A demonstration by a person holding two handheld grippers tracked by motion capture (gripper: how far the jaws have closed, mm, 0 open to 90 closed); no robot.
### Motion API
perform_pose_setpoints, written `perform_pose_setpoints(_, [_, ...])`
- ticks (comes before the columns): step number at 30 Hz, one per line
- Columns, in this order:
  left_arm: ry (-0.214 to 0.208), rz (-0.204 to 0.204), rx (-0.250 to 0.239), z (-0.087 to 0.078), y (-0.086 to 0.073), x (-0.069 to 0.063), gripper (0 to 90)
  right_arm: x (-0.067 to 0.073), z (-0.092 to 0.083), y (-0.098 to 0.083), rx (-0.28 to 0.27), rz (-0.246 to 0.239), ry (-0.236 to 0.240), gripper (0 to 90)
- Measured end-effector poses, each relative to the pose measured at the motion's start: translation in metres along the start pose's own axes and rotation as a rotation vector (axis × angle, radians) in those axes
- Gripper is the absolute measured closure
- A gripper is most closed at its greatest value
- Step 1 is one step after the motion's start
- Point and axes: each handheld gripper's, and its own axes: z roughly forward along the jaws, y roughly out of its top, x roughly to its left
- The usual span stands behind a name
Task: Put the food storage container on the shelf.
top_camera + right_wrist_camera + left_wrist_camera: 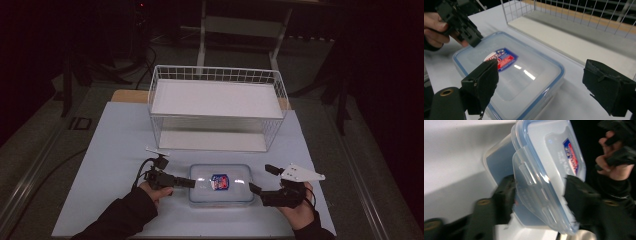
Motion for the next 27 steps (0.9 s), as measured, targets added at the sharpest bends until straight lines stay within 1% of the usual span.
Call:
perform_pose_setpoints(3, [-0.009,-0.013,0.003,0.0,0.001,0.001,47.1,-0.003,0.002,-0.002,0.017,0.033,0.015,13.6])
perform_pose_setpoints(4, [-0.009,-0.013,0.003,0.0,0.001,0.001,47.4,-0.003,0.002,-0.002,0.017,0.033,0.015,13.6])
perform_pose_setpoints(5, [-0.017,-0.008,0.0,0.0,0.001,0.0,47.4,-0.004,0.003,-0.002,0.022,0.039,0.014,13.6])
perform_pose_setpoints(6, [-0.021,-0.005,-0.002,-0.001,0.0,0.0,49.6,-0.005,0.005,-0.003,0.042,0.052,0.017,13.6])
perform_pose_setpoints(7, [-0.023,0.008,-0.004,-0.001,0.0,-0.001,50.3,-0.006,0.006,-0.004,0.046,0.055,0.017,13.8])
perform_pose_setpoints(9, [-0.02,0.023,-0.011,-0.002,-0.002,-0.004,51.0,-0.008,0.008,-0.005,0.072,0.08,0.03,14.0])
perform_pose_setpoints(10, [-0.02,0.029,-0.015,-0.002,-0.003,-0.005,51.4,-0.009,0.01,-0.007,0.087,0.099,0.039,15.1])
perform_pose_setpoints(13, [-0.016,0.053,-0.023,-0.004,-0.005,-0.009,52.9,-0.015,0.016,-0.012,0.144,0.163,0.06,15.7])
perform_pose_setpoints(15, [-0.01,0.075,-0.026,-0.004,-0.007,-0.012,53.7,-0.02,0.019,-0.016,0.179,0.226,0.087,17.0])
perform_pose_setpoints(17, [-0.007,0.083,-0.029,-0.005,-0.008,-0.013,54.2,-0.024,0.021,-0.02,0.206,0.269,0.116,18.9])
perform_pose_setpoints(18, [-0.006,0.088,-0.03,-0.005,-0.008,-0.014,54.2,-0.027,0.022,-0.021,0.214,0.301,0.138,22.1])
perform_pose_setpoints(20, [-0.001,0.097,-0.034,-0.005,-0.009,-0.015,54.2,-0.032,0.023,-0.024,0.224,0.358,0.184,24.0])
perform_pose_setpoints(21, [0.002,0.101,-0.034,-0.005,-0.01,-0.016,54.2,-0.035,0.023,-0.025,0.227,0.393,0.211,27.6])
perform_pose_setpoints(22, [0.001,0.105,-0.034,-0.005,-0.01,-0.016,54.2,-0.038,0.024,-0.027,0.233,0.433,0.248,28.8])
perform_pose_setpoints(23, [0.002,0.105,-0.036,-0.005,-0.01,-0.016,54.2,-0.04,0.024,-0.028,0.233,0.453,0.258,30.6])
perform_pose_setpoints(25, [0.005,0.112,-0.035,-0.005,-0.01,-0.017,54.2,-0.044,0.026,-0.031,0.238,0.504,0.297,33.5])
perform_pose_setpoints(26, [0.005,0.113,-0.035,-0.005,-0.011,-0.017,54.2,-0.045,0.026,-0.032,0.244,0.527,0.307,34.6])
perform_pose_setpoints(27, [0.006,0.118,-0.032,-0.005,-0.011,-0.018,54.3,-0.046,0.027,-0.033,0.249,0.54,0.317,35.8])
